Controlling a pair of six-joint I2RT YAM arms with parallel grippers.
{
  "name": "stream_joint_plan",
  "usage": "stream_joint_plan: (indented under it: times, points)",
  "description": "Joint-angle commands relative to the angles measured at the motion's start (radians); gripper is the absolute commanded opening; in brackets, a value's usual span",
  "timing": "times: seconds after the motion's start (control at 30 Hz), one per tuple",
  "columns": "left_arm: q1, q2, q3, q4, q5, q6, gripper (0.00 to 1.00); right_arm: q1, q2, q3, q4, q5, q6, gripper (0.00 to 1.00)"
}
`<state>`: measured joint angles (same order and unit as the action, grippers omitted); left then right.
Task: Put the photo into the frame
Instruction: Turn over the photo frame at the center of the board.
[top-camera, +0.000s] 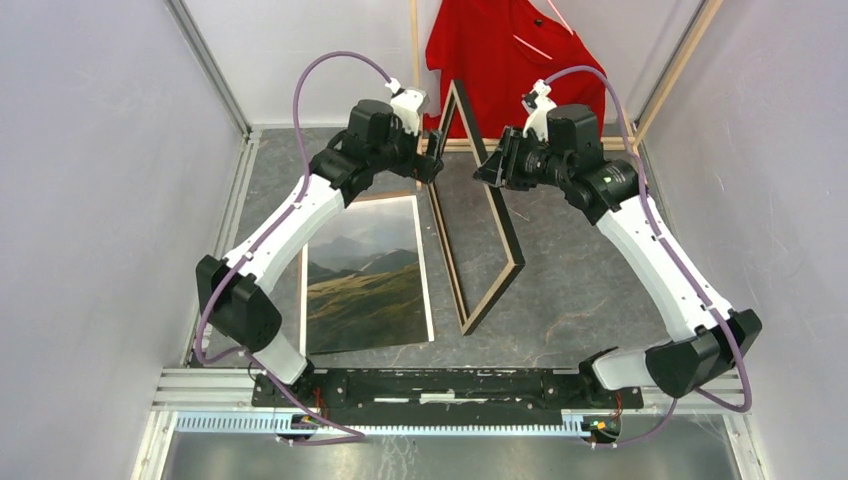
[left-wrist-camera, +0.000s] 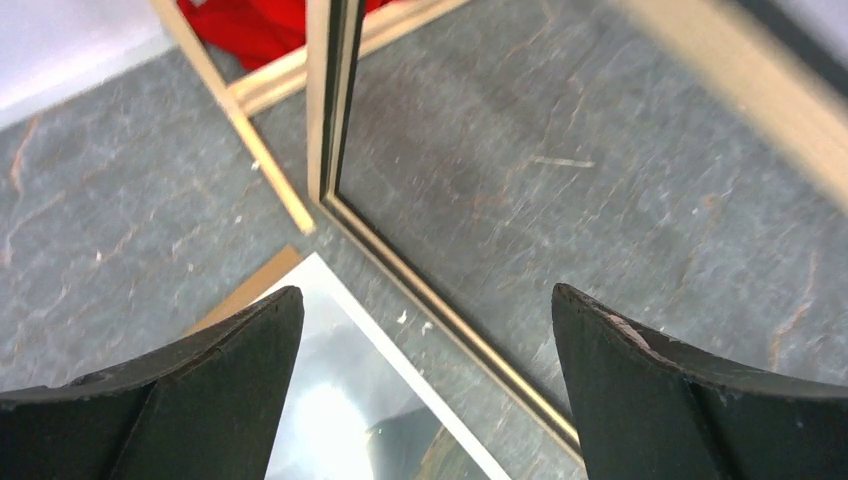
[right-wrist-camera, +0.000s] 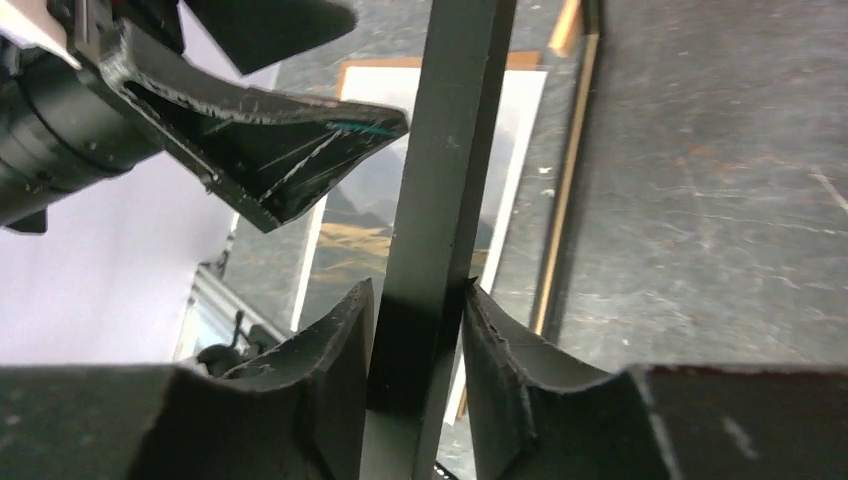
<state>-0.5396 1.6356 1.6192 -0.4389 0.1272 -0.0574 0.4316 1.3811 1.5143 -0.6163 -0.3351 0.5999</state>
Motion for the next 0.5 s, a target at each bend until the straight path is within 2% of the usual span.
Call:
stream_joint_plan:
  times: [0.0, 0.17, 0.47]
  points:
    - [0.0, -0.083, -0.087, -0.016, -0.062, 0.078, 1.0, -0.005, -0.048, 0.025, -0.121, 0.209, -0.173, 0.36]
    - [0.008, -0.15, -0.169, -0.033, -0.071, 0.086, 1.0, -0.012, -0.111, -0.085, -0.163, 0.327, -0.233, 0.32]
    - [0.038, -0.216, -0.265, -0.043, -0.062, 0.105, 1.0, -0.023, -0.235, -0.307, -0.194, 0.709, -0.255, 0.34]
